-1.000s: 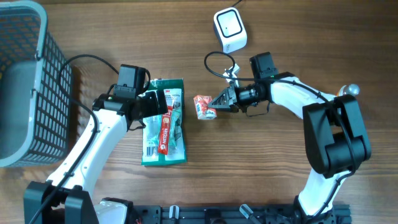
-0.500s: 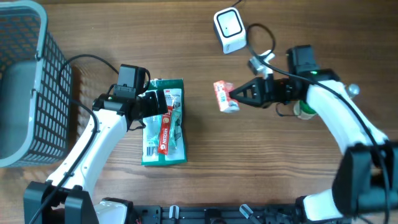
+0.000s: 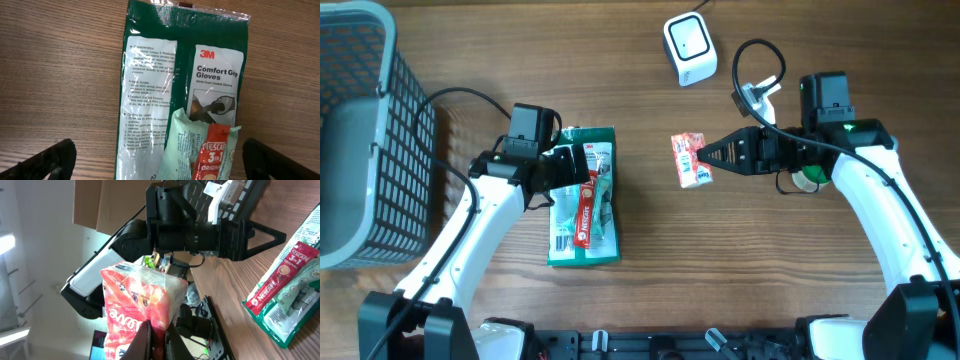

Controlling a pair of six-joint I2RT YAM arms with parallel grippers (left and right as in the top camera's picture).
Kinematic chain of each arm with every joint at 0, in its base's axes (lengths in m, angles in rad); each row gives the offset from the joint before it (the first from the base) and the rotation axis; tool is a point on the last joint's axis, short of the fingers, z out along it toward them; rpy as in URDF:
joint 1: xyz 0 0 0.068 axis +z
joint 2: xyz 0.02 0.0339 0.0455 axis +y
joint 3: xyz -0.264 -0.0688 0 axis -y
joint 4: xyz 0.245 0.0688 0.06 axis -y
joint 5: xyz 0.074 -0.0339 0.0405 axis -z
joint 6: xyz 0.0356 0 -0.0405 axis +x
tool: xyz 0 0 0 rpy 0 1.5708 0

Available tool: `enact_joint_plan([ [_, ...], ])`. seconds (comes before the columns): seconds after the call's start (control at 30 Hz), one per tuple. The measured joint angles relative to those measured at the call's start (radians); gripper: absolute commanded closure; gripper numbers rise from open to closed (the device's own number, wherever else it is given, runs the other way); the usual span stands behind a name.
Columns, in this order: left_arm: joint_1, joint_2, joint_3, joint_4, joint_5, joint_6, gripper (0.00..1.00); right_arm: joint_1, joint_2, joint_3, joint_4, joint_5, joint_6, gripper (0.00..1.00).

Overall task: Scan the item barcode
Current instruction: 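Grasp the tissue pack and pull it rightward with the right gripper, then lift the tissue pack up to the white scanner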

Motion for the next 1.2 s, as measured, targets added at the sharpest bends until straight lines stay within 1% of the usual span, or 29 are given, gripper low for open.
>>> enact_joint_plan([
  [0.23,0.000,0.000,0.000,0.000,0.000,0.000,0.00,0.000,0.000,0.000,0.000,0.009,0.000,0.96],
  [0.43,0.000,0.000,0.000,0.000,0.000,0.000,0.00,0.000,0.000,0.000,-0.041,0.095,0.000,0.96],
  [0.6,0.000,0.000,0.000,0.000,0.000,0.000,0.00,0.010,0.000,0.000,-0.042,0.148,0.000,0.96],
  [0.8,0.000,0.000,0.000,0.000,0.000,0.000,0.00,0.091,0.000,0.000,-0.042,0.330,0.020,0.96],
  [0.93,0.000,0.000,0.000,0.000,0.000,0.000,0.00,0.136,0.000,0.000,-0.040,0.395,0.024,0.96],
  [1.03,0.000,0.000,0.000,0.000,0.000,0.000,0.00,0.146,0.000,0.000,-0.039,0.426,0.024,0.96],
  [1.2,0.000,0.000,0.000,0.000,0.000,0.000,0.00,0.147,0.000,0.000,-0.018,0.577,0.024,0.96],
])
